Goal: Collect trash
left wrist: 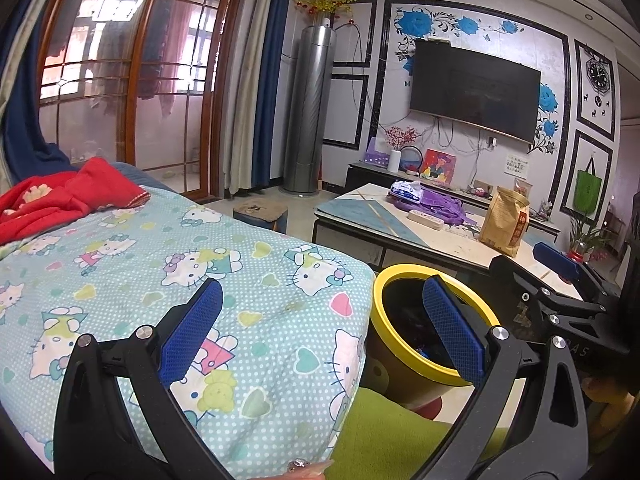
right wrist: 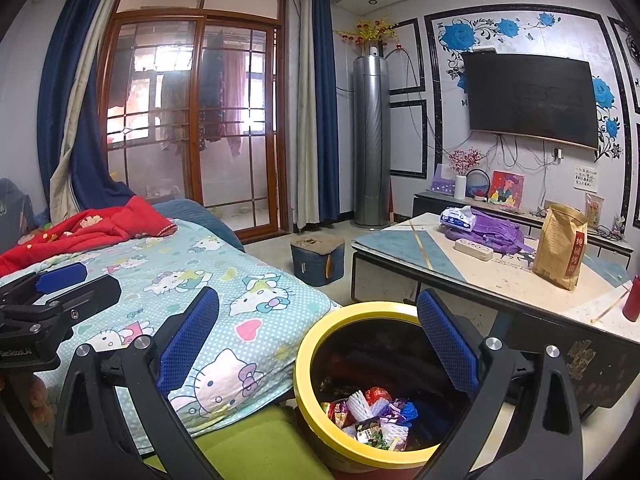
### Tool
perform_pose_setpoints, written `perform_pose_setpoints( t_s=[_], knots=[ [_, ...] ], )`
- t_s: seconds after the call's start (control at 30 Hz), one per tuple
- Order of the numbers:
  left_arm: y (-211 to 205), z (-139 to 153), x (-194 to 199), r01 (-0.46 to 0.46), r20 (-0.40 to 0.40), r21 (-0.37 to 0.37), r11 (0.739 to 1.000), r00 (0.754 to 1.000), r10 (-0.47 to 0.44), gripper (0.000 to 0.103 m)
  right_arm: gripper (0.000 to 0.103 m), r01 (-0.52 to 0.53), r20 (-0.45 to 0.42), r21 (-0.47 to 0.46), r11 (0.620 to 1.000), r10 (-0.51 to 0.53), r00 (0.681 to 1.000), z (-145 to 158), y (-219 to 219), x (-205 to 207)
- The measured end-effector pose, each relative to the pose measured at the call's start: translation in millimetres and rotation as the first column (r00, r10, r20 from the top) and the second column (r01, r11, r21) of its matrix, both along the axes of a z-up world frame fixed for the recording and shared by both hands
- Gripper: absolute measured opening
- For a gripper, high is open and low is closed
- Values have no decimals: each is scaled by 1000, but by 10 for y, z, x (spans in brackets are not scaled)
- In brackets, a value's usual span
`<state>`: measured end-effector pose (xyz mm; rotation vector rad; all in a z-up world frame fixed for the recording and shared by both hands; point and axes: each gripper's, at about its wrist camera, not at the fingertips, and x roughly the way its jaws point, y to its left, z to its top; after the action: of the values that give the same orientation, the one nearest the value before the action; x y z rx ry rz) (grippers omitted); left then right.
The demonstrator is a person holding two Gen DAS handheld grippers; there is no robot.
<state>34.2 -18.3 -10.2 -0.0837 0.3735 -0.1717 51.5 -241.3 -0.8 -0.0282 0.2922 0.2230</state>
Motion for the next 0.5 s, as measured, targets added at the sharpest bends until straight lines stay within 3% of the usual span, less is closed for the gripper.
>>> perform_pose_setpoints(
  t_s=[0.5],
  knots=[
    [-5, -5, -7, 1, 1, -2, 1000, 1000, -1, 92, 97, 4, 1, 0, 1000, -4, 1000, -5, -15, 7]
  ],
)
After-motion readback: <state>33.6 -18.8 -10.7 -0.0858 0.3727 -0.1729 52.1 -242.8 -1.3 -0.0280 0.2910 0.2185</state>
